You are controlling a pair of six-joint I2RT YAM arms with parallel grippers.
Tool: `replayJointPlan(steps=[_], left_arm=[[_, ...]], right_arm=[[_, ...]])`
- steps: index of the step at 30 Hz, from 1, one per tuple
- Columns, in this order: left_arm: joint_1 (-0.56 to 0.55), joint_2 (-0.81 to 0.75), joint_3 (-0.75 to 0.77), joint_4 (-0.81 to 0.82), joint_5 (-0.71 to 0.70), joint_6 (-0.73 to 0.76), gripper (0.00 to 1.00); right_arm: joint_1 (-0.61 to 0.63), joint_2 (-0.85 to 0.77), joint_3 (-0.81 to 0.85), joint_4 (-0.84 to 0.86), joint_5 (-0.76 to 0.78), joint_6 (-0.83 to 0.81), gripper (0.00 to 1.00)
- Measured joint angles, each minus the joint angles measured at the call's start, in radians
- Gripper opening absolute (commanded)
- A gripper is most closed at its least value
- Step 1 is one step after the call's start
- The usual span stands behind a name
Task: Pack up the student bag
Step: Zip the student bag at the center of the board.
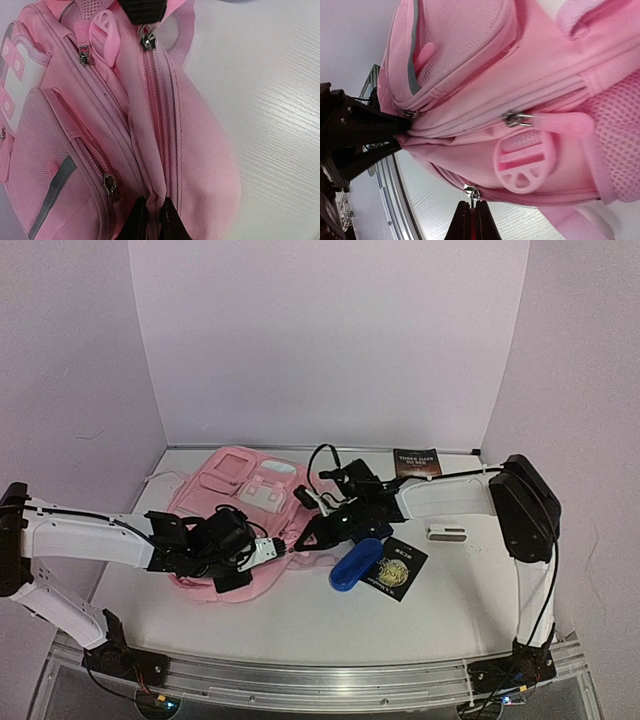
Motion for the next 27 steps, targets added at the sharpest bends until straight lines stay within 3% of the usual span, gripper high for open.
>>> replayJointPlan(steps=[6,11,16,20,22,25,27], left_arm=[[0.000,-0.066,-0.027,0.006,-0.010,-0.022,0.00],[0.002,-0.050,-0.024,0.003,0.010,-0.040,0.02],[0.002,0.048,0.045,-0.044,0.034,-0.077,0.41],[0.022,0.044,0.093,-0.037,0.052,-0.132,0.55],[0.063,0.001,0.107,-0.023,0.059,-0.168,0.63],[0.139,-0.100,0.120,-0.016,0.066,-0.215,0.69],[0.176,-0.158,0.125,-0.018,0.068,-0.239,0.70]], right_arm=[[-0.101,0.019,0.001,-0.021,0.054,-0.078,0.00],[-0.122,0.099,0.115,-0.042,0.169,-0.106,0.00],[-0.162,0.121,0.207,-0.043,0.271,-0.106,0.00],[-0.174,0.121,0.238,-0.041,0.309,-0.111,0.01],[-0.171,0.121,0.243,-0.045,0.327,-0.120,0.15],[-0.170,0.121,0.246,-0.048,0.328,-0.130,0.46],[-0.169,0.120,0.246,-0.051,0.290,-0.139,0.54]])
